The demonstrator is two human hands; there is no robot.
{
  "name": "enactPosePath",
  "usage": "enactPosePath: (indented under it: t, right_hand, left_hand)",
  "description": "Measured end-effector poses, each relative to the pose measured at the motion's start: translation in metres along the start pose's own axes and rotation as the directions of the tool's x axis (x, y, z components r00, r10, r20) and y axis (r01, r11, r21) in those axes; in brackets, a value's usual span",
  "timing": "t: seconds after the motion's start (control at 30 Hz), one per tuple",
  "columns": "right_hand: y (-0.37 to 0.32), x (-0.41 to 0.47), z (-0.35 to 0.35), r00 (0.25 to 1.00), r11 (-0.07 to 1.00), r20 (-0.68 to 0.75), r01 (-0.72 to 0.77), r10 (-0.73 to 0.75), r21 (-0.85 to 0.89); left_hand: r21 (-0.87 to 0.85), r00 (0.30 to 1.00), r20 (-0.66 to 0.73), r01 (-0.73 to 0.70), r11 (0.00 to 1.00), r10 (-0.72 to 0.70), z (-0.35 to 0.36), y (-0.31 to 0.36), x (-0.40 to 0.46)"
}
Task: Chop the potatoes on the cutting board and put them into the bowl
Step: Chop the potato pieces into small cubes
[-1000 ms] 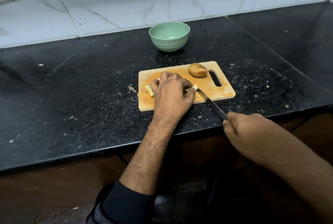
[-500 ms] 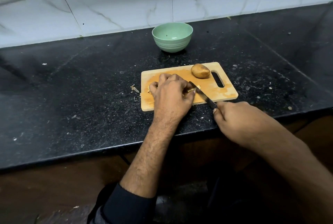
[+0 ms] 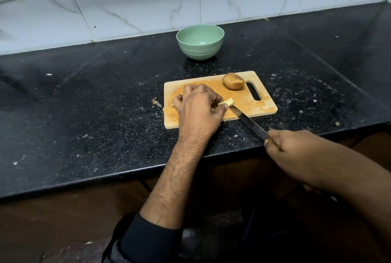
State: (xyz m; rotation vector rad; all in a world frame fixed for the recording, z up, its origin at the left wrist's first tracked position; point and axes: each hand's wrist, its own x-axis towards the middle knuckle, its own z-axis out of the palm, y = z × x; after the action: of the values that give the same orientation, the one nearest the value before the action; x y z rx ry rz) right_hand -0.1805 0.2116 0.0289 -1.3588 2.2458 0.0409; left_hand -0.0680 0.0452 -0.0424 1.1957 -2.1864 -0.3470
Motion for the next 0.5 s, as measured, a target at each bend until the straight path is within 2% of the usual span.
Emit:
enactPosePath:
  t: [0.27,0.5]
  right_hand:
    - [-0.014,0.004,-0.002,0.986,0.996,-0.16,0.06,-0.049,0.063]
    - [-0.025,0.022,0.001,0.994,1.0,-0.111,0.005,-0.006,-0.006]
  left_hand:
    - [-0.06,0.999,-0.011,0.039,0.997,-0.04,-0.002,-0.005,-0.003]
    - [-0.057,0.999,-0.002,0.047,0.997,-0.047,-0.001,-0.004,-0.002]
